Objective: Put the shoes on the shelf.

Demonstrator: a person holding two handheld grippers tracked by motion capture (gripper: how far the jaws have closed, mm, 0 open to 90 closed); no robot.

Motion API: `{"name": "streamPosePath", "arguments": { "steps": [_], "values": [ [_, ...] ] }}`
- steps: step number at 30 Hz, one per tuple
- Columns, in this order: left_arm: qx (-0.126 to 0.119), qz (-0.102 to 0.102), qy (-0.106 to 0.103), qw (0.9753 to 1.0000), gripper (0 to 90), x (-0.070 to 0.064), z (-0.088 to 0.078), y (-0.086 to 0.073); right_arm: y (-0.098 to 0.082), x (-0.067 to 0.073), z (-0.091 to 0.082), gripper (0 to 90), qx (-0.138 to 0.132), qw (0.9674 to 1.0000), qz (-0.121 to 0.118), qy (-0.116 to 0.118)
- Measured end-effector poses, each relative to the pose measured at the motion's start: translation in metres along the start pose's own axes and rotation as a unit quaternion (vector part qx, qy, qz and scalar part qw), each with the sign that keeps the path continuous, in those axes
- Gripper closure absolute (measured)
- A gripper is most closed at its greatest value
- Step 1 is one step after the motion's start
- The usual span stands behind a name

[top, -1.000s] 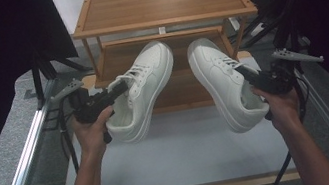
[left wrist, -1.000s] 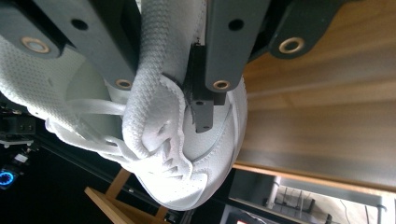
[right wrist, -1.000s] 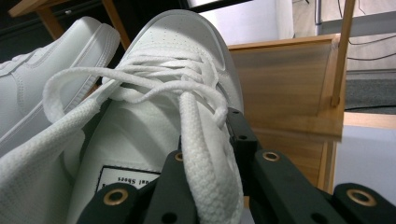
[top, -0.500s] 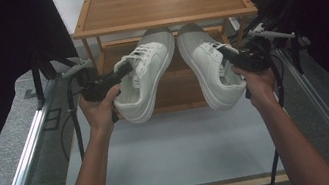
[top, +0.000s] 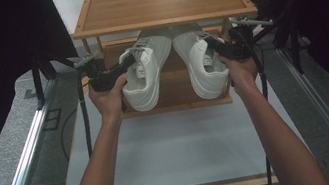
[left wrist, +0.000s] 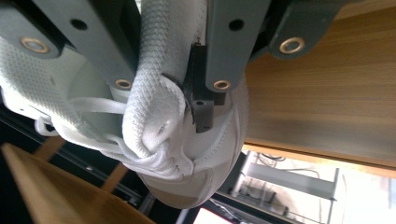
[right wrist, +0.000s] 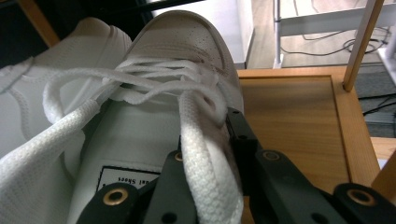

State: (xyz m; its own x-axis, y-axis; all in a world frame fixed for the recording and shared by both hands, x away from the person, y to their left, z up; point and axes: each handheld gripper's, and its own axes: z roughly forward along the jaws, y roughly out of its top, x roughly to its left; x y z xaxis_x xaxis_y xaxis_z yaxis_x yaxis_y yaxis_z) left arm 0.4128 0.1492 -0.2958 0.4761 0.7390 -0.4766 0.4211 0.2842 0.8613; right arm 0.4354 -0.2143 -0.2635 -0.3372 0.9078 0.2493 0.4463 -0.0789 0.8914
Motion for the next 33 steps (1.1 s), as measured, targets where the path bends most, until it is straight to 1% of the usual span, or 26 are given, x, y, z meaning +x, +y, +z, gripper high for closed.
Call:
{"name": "streamPosePath", "arguments": {
  "steps": [3, 4, 7, 8, 10, 12, 14, 17, 18, 19, 20, 21, 22, 23, 25, 26, 27, 28, 29, 30, 31, 32, 33],
  "values": [
    [0.002, -0.007, 0.011, 0.9999, 80.9, 0.006, 0.007, 0.001, 0.002, 0.002, 0.006, 83.7, -0.004, 0.9999, 0.001, -0.013],
    [0.001, -0.011, 0.011, 0.9999, 80.9, 0.006, 0.009, 0.002, 0.003, 0.002, 0.008, 83.7, -0.005, 0.9999, 0.002, -0.016],
    [0.002, -0.012, 0.018, 0.9998, 80.7, 0.008, 0.014, 0.004, 0.002, 0.002, 0.015, 83.6, -0.01, 0.9996, 0.004, -0.027],
    [0.003, -0.011, 0.02, 0.9997, 80.6, 0.009, 0.016, 0.004, 0.001, 0.003, 0.017, 83.5, -0.007, 0.9995, 0.008, -0.03],
    [0.005, -0.011, 0.023, 0.9997, 80.3, 0.008, 0.02, 0.004, -0.001, 0.005, 0.021, 83.1, -0.007, 0.9994, 0.004, -0.035],
    [0.006, -0.016, 0.022, 0.9996, 80.0, 0.007, 0.024, 0.004, -0.003, 0.007, 0.025, 82.7, -0.009, 0.9993, 0.005, -0.036],
    [0.005, -0.019, 0.026, 0.9995, 79.8, 0.006, 0.028, 0.003, -0.004, 0.01, 0.029, 82.6, -0.011, 0.9991, 0.001, -0.042],
    [0.006, -0.026, 0.033, 0.9991, 79.5, 0.006, 0.034, 0.0, -0.006, 0.012, 0.034, 80.9, -0.016, 0.9986, 0.002, -0.05],
    [0.007, -0.025, 0.036, 0.999, 79.5, 0.006, 0.035, -0.001, -0.007, 0.011, 0.034, 79.7, -0.022, 0.9986, 0.002, -0.047],
    [0.006, -0.03, 0.035, 0.9989, 79.3, 0.006, 0.037, -0.002, -0.007, 0.012, 0.035, 78.5, -0.026, 0.9986, 0.007, -0.046],
    [0.002, -0.039, 0.034, 0.9987, 78.5, 0.007, 0.038, -0.003, -0.007, 0.013, 0.035, 76.7, -0.029, 0.9985, 0.009, -0.044],
    [0.001, -0.045, 0.033, 0.9985, 76.7, 0.006, 0.039, -0.003, -0.008, 0.014, 0.036, 73.9, -0.033, 0.9985, 0.005, -0.043],
    [0.001, -0.045, 0.032, 0.9985, 74.3, 0.004, 0.041, -0.003, -0.008, 0.016, 0.037, 70.1, -0.036, 0.9986, 0.002, -0.037],
    [0.004, -0.042, 0.027, 0.9987, 71.3, 0.003, 0.044, -0.003, -0.009, 0.017, 0.037, 67.3, -0.04, 0.9987, -0.002, -0.031],
    [0.015, -0.046, 0.018, 0.9987, 63.1, 0.002, 0.049, -0.002, -0.009, 0.02, 0.038, 61.4, -0.043, 0.9988, -0.003, -0.021],
    [0.022, -0.043, 0.021, 0.9986, 59.8, 0.002, 0.052, 0.0, -0.009, 0.021, 0.039, 58.8, -0.046, 0.9988, 0.0, -0.017],
    [0.023, -0.043, 0.016, 0.9987, 55.7, 0.003, 0.053, 0.003, -0.008, 0.021, 0.038, 57.3, -0.054, 0.9985, 0.002, -0.013],
    [0.019, -0.054, 0.013, 0.9983, 50.5, 0.004, 0.054, 0.005, -0.008, 0.021, 0.036, 56.1, -0.061, 0.9981, 0.005, -0.009],
    [0.012, -0.066, 0.022, 0.9975, 49.5, 0.004, 0.054, 0.007, -0.006, 0.02, 0.034, 54.2, -0.071, 0.9975, 0.007, -0.003],
    [0.014, -0.068, 0.021, 0.9974, 47.4, 0.005, 0.053, 0.008, -0.005, 0.019, 0.031, 54.1, -0.079, 0.9968, 0.006, -0.002],
    [0.011, -0.067, 0.015, 0.9976, 46.8, 0.005, 0.051, 0.009, -0.004, 0.018, 0.027, 53.6, -0.082, 0.9966, 0.008, 0.002],
    [0.01, -0.061, 0.012, 0.998, 47.8, 0.004, 0.049, 0.009, -0.004, 0.017, 0.023, 53.7, -0.082, 0.9966, 0.002, 0.006],
    [0.006, -0.052, 0.007, 0.9986, 48.5, 0.005, 0.046, 0.01, -0.004, 0.017, 0.02, 53.7, -0.08, 0.9968, -0.008, 0.004]
  ]
}}
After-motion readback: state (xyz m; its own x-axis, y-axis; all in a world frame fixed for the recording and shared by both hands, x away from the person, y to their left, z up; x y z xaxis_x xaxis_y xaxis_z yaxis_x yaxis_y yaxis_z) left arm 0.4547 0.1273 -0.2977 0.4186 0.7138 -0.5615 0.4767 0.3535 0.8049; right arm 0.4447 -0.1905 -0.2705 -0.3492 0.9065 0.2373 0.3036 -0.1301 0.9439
